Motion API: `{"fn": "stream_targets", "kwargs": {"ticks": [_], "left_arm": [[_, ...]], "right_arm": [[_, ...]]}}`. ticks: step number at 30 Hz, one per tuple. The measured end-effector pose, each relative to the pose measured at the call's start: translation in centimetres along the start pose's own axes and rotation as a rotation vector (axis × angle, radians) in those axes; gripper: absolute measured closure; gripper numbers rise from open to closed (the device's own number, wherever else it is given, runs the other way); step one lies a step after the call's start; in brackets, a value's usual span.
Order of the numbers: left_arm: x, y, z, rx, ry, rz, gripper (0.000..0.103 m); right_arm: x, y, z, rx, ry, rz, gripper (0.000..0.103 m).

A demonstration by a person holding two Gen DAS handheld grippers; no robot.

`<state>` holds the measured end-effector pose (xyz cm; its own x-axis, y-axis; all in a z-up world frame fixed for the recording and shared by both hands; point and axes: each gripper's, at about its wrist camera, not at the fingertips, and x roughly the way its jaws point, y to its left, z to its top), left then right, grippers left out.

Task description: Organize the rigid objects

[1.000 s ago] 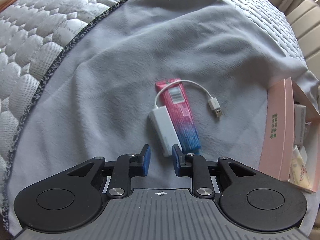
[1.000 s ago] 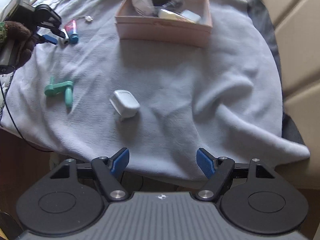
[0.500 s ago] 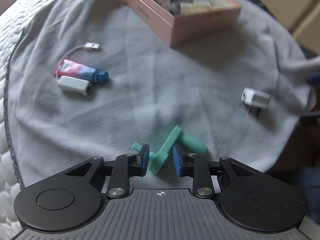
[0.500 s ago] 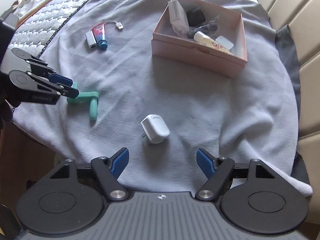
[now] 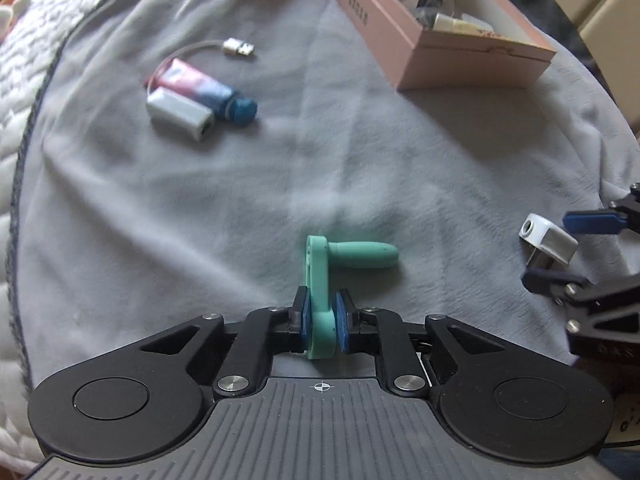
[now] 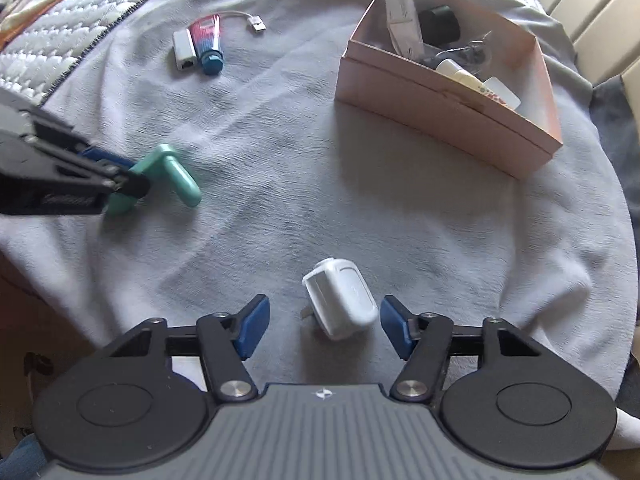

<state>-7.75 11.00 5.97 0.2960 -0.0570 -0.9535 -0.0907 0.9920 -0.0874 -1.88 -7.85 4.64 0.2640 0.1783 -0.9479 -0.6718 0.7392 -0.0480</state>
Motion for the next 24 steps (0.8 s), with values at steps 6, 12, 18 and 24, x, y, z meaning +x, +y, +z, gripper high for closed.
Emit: {"fn": "stream_targets", "kwargs": {"ticks": [6,12,18,24], "left_arm": [[1.9,0.6,1.0,-0.117,0.055,-0.007,0.08],[2.5,0.6,1.9,-0.154,0.099,0.013,0.08],[2.4,-0.1,1.7,-0.142,0.078,0.041,0.079],[1.1,-0.7,0.8,-0.104,0.051,0.013,0.089]], "right_arm": [[0.3,-0.7,0.6,-0.043,-0.006,-0.006,0.075],[-1.4,-2.8,0.6,-0.003,-0.01,0.008,0.083],[-3.8,-4.5,-0.1,0.082,-0.025,0.044,0.083],[-8.0,-5.8,-0.5,0.112,-0.082,0.056,0.083]]}}
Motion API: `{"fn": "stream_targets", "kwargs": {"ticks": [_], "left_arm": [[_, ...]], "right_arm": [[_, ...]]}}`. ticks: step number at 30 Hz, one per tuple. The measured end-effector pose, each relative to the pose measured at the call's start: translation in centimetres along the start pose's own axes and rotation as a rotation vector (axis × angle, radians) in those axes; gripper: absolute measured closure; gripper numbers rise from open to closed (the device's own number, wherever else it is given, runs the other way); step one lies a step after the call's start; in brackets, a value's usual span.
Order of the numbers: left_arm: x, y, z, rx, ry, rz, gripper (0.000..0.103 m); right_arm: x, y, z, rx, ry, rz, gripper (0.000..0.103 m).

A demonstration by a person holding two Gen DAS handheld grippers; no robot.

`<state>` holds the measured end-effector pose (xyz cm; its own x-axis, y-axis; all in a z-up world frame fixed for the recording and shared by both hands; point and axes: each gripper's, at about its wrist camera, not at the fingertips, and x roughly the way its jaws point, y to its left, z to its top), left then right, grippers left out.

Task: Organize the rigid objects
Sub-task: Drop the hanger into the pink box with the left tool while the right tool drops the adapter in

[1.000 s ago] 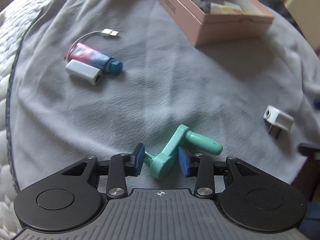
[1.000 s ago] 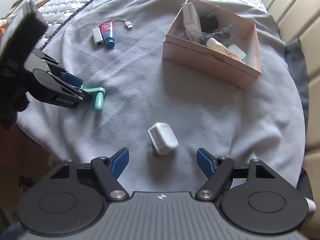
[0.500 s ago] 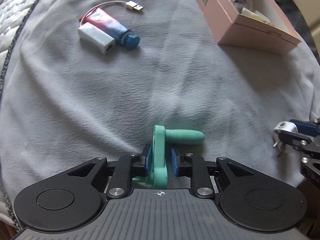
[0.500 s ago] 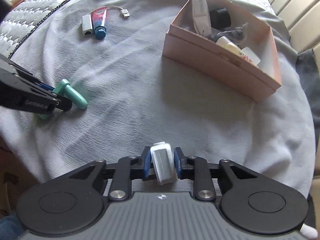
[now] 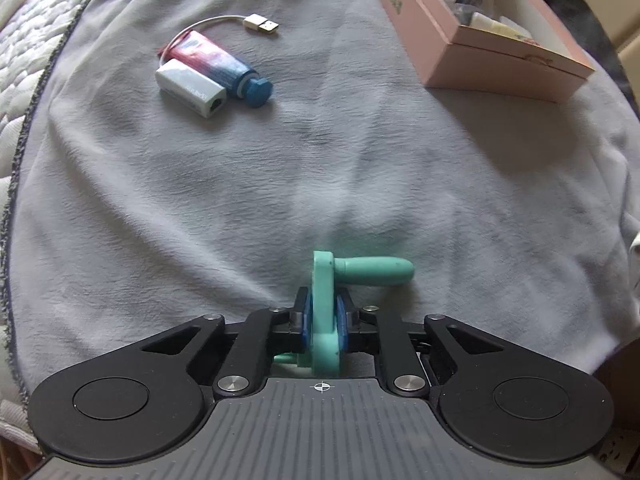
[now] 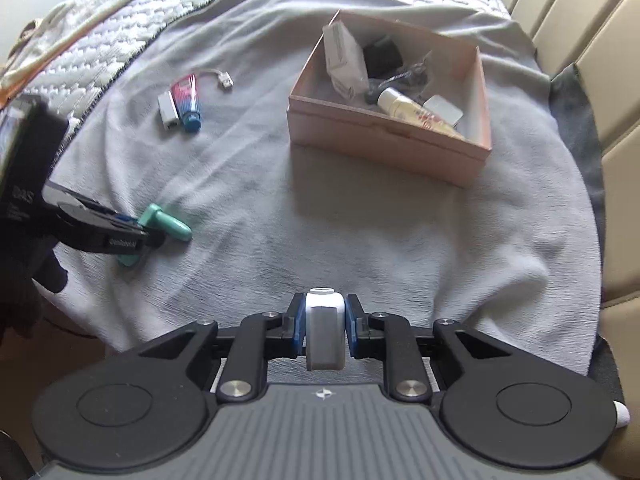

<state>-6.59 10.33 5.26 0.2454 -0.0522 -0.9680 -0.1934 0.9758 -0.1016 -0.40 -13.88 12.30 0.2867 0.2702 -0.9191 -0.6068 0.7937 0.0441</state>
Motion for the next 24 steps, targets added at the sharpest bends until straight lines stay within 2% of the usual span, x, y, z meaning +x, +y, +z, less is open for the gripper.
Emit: {"fn": "stream_targets", "kwargs": {"ticks": [5,10,13,18,20,22,24], "left_arm": [[-3.4,-1.6,-1.4,0.044,-0.012,-0.085,0.089],[-10.4,-4.4,-0.7,0.055,-0.107,-0.195,0.089],[-15.4,-6.4,2.4,0.084,-0.221,-0.249,0.089],[-21.5,-10.0,9.8,0.152,-0.403,-0.252,0.089],[-22.5,-10.6,12.8,0.107,-0.446,-0.274,0.088],[-22.5,-11.0,15.9,0.031,-0.43,-0.295,0.086],[-22.1,-11.0,17.4,-0.033,-0.461,-0.303,0.086]], "right_arm": [[-4.7,-1.4,0.6,0.02,-0.085,-0.023,0.083],[-9.0,-4.1,1.1,0.083,-0.169,-0.031,0.083],[-10.4,-5.6,0.8,0.118,-0.197,-0.035,0.083],[-11.6,-7.6,0.0,0.176,-0.232,-0.044,0.083],[-11.9,-8.2,-0.2,0.203,-0.248,-0.04,0.083],[-12.1,-8.7,-0.2,0.222,-0.266,-0.041,0.083],[-12.0,-9.2,-0.2,0.238,-0.274,-0.037,0.083]]}}
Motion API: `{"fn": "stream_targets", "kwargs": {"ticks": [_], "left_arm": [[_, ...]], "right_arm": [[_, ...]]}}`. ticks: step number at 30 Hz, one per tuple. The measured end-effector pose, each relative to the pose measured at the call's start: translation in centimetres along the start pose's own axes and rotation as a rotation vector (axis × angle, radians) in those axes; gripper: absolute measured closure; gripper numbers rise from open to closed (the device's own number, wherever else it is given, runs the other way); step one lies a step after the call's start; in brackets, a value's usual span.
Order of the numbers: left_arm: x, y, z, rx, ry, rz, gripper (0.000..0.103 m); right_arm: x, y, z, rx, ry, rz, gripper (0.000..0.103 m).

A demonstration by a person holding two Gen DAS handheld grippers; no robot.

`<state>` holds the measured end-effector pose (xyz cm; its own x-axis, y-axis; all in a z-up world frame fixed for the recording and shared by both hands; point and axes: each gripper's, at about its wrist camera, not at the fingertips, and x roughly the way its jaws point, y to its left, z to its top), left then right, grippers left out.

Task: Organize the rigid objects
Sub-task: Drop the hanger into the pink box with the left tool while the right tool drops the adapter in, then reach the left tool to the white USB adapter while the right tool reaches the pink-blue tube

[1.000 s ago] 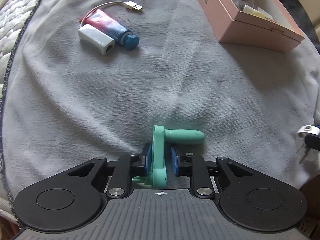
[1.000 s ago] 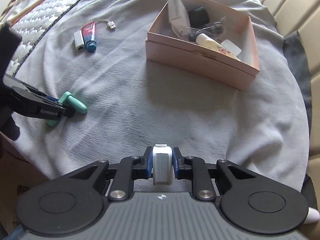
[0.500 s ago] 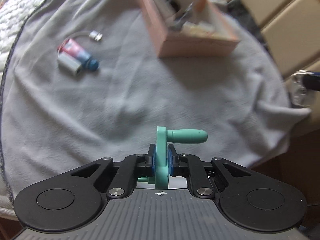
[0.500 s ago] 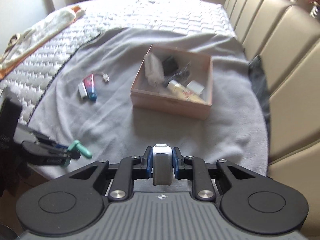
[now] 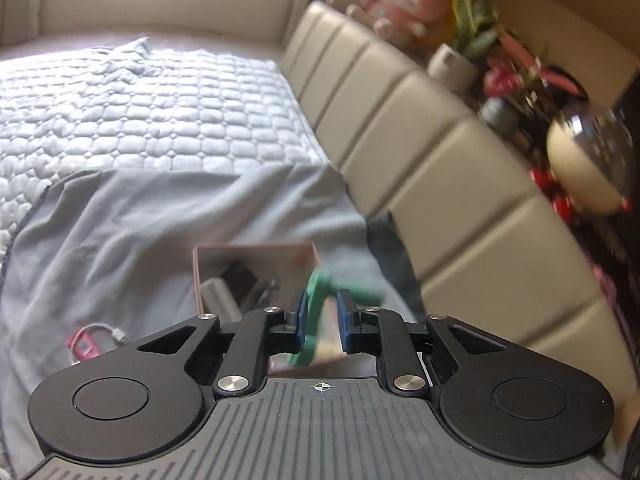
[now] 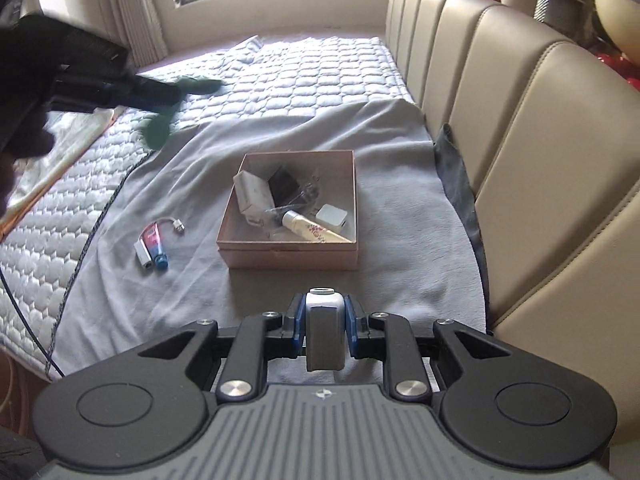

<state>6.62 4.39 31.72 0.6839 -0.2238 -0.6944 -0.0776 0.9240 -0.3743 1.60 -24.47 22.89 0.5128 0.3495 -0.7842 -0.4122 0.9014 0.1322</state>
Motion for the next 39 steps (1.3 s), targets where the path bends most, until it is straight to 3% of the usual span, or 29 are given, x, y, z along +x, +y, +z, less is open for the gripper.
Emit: {"fn": "stream_targets", "kwargs": {"ticks": [3,12,15,20,21,23,25,29,33,39], "left_arm": [[0.6,0.8,-0.4,-0.038,-0.024,0.038,0.086],[-1.5,6.9,-9.4,-0.124,0.163,0.079,0.086],[-2.5,9.6,-11.9,-0.199,0.196,0.113,0.086],[-4.7,13.5,-13.6,-0.3,0.184,0.185,0.086],[-5.0,14.2,-13.7,-0.311,0.181,0.208,0.086],[-5.5,15.4,-13.9,-0.334,0.18,0.252,0.086],[-5.9,16.6,-14.5,-0.362,0.181,0.287,0.086],[-6.6,19.1,-16.7,-0.438,0.202,0.346,0.086],[-7.2,21.7,-19.5,-0.499,0.238,0.389,0.086],[-8.5,25.5,-22.0,-0.517,0.273,0.402,0.086]], "right_arm": [[0.4,-0.6,0.2,0.027,0.003,0.0,0.083],[3.6,0.1,2.7,0.005,0.043,0.022,0.083],[4.7,1.4,5.5,-0.042,0.024,0.046,0.083],[5.4,2.1,12.9,-0.031,-0.1,0.125,0.083],[5.7,2.1,14.1,-0.013,-0.111,0.132,0.081],[6.4,2.0,16.2,0.019,-0.122,0.117,0.056],[7.5,2.0,17.1,0.035,-0.126,0.059,0.046],[11.3,2.9,15.7,0.017,-0.034,-0.03,0.046],[15.1,5.8,11.8,-0.057,0.066,-0.07,0.046],[20.3,14.7,7.6,-0.181,0.194,0.056,0.047]]}}
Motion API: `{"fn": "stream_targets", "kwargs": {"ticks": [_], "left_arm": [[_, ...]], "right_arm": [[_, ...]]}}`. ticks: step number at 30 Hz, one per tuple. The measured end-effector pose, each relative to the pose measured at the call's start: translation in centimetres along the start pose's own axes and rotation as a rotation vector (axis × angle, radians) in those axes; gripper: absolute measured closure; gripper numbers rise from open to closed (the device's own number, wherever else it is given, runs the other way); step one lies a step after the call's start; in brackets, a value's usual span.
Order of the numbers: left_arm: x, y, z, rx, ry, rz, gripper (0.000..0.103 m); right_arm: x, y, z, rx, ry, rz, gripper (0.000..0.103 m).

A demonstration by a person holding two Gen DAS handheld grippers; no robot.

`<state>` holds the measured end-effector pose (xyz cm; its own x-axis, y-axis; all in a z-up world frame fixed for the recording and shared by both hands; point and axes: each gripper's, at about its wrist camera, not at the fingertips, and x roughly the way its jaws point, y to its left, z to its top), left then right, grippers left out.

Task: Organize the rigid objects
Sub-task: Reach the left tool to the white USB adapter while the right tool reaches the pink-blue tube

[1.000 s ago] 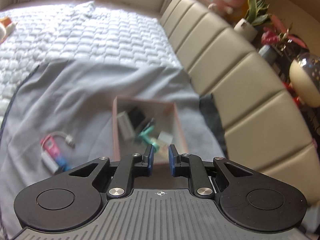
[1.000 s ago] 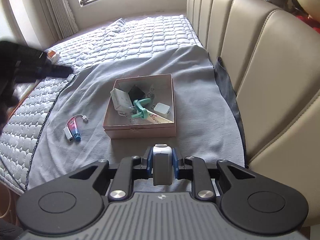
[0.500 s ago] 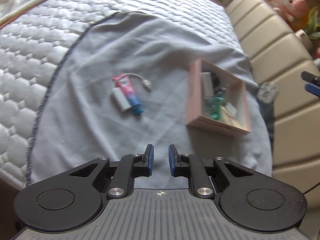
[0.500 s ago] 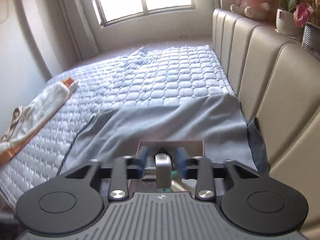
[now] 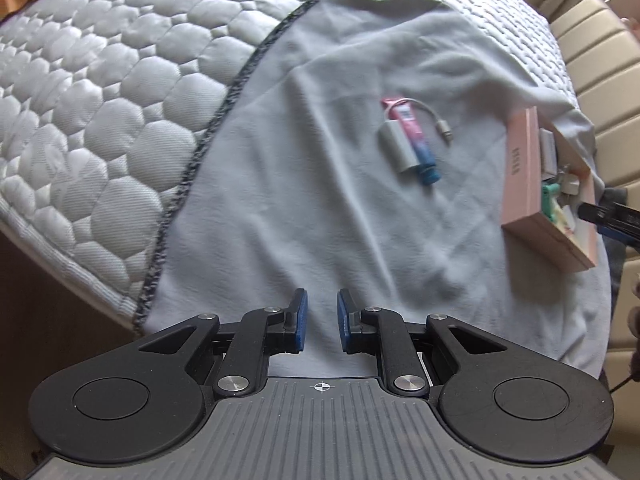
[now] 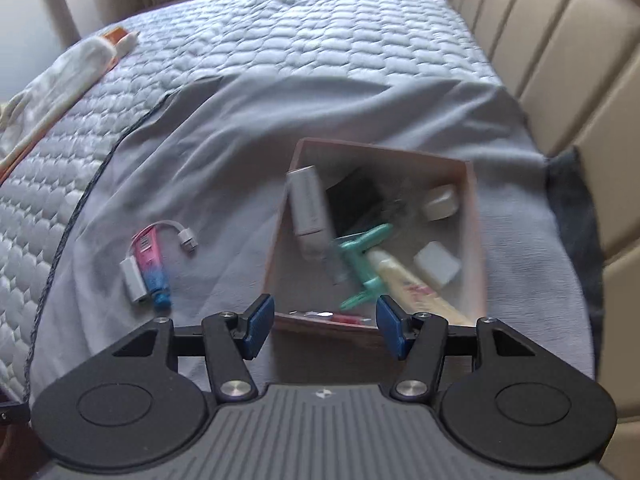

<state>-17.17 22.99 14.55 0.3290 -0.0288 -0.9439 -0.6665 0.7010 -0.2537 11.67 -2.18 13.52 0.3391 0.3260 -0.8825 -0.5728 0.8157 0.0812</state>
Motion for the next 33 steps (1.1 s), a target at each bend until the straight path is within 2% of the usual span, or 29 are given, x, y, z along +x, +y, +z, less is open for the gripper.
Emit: {"fn": "stream_targets", "kwargs": {"ticks": [4,7,9,11,15,16,17,18,19,20,22,25,30,33], "left_arm": [[0.3,2.3,0.7,0.006,-0.003,0.007,0.086],[0.6,3.3,1.2,0.008,-0.02,0.003,0.086],[0.8,3.8,1.3,0.006,-0.027,-0.006,0.086],[0.8,3.9,1.6,-0.007,-0.042,-0.023,0.086],[1.0,2.8,3.1,-0.015,-0.103,-0.074,0.086],[1.3,2.2,3.7,-0.014,-0.113,-0.087,0.086],[1.7,1.4,4.4,-0.007,-0.118,-0.094,0.086],[2.3,0.3,5.2,0.008,-0.122,-0.094,0.086],[2.9,-0.7,5.9,0.025,-0.128,-0.095,0.086],[3.6,-2.0,6.6,0.043,-0.135,-0.096,0.086],[5.5,-4.5,8.0,0.063,-0.142,-0.096,0.086],[8.6,-7.4,9.5,0.025,-0.149,-0.072,0.086],[13.4,-9.9,11.5,-0.03,-0.145,0.006,0.086],[14.6,-11.3,11.8,0.026,-0.178,0.089,0.085]], "right_arm": [[4.4,7.9,1.1,-0.147,0.0,0.066,0.05],[8.0,12.1,2.1,-0.198,0.01,0.122,0.051],[10.3,14.1,2.4,-0.231,0.014,0.127,0.053],[12.1,14.9,2.4,-0.23,0.013,0.096,0.056],[13.1,12.6,0.9,-0.101,0.031,0.153,0.058],[12.8,11.7,0.1,-0.088,0.051,0.17,0.067],[12.5,10.9,-0.6,-0.086,0.079,0.189,0.081],[12.1,10.2,-1.4,-0.087,0.102,0.183,0.087],[11.4,9.4,-2.6,-0.088,0.124,0.157,0.098],[10.7,8.5,-3.7,-0.088,0.137,0.138,0.1],[8.9,6.3,-6.3,-0.055,0.159,0.143,0.1],[6.2,3.0,-9.8,0.022,0.195,0.134,0.099],[2.4,-1.3,-15.2,0.098,0.242,0.068,0.097],[0.8,-3.5,-17.1,0.142,0.246,0.048,0.086]]}}
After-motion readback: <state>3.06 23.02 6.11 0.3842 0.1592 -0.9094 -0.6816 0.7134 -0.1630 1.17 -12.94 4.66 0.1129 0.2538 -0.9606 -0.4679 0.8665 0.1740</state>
